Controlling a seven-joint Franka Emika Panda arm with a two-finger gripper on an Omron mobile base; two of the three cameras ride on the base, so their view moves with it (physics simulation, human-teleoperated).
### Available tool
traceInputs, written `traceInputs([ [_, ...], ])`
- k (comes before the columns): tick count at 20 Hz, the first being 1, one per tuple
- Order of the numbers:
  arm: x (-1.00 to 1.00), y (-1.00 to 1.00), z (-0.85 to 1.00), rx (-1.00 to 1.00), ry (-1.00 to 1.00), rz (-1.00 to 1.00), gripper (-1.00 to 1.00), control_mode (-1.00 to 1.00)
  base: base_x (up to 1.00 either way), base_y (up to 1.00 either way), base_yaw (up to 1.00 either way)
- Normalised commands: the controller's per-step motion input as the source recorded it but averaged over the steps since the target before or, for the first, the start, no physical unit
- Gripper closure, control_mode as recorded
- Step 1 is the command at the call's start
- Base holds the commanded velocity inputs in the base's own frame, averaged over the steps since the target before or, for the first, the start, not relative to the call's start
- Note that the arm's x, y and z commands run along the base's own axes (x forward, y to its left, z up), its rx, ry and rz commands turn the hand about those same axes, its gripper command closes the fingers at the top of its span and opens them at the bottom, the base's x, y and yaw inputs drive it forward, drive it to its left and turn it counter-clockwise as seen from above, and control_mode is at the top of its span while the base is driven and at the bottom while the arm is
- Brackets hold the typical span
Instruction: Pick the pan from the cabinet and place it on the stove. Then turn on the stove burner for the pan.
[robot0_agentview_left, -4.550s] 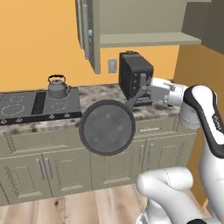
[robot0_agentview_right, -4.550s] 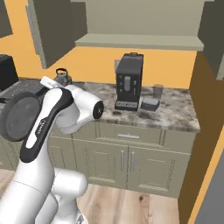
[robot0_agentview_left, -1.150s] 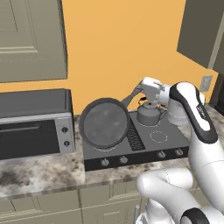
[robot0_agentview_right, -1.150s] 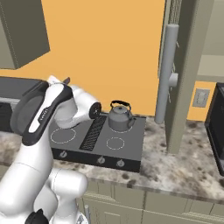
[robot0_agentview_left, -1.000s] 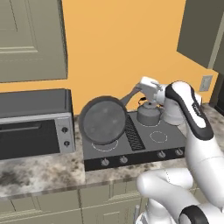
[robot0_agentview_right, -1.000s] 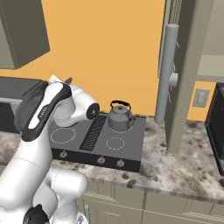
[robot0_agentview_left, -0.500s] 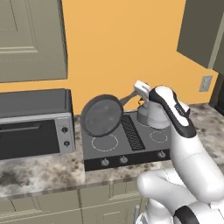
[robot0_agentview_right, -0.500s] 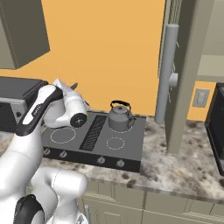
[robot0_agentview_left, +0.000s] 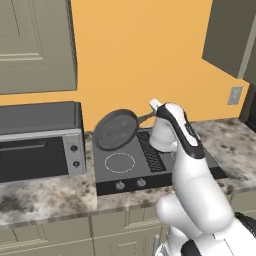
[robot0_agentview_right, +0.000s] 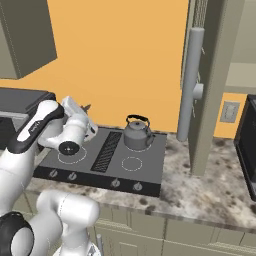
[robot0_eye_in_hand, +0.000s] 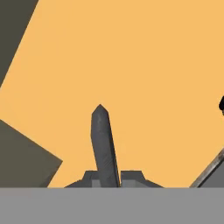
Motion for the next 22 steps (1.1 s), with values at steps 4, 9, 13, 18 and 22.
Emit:
traceInputs([
  [4,0.02,-0.14,-0.42,0.00,0.00,-0.06,1.00,-1.00,0.00,0.00,0.00],
  [9,0.23,-0.01,-0.45,0.00,-0.02,-0.05,1.00,-1.00,0.00,0.00,0.00],
  [13,0.32,-0.03,-0.32,0.00,0.00,-0.06,1.00,-1.00,0.00,0.00,0.00],
  [18,0.20,-0.03,-0.27,0.00,0.00,-0.01,1.00,-1.00,0.00,0.00,0.00],
  [22,0.47,0.00,-0.32,0.04,0.00,0.00,1.00,-1.00,0.00,0.00,0.00],
])
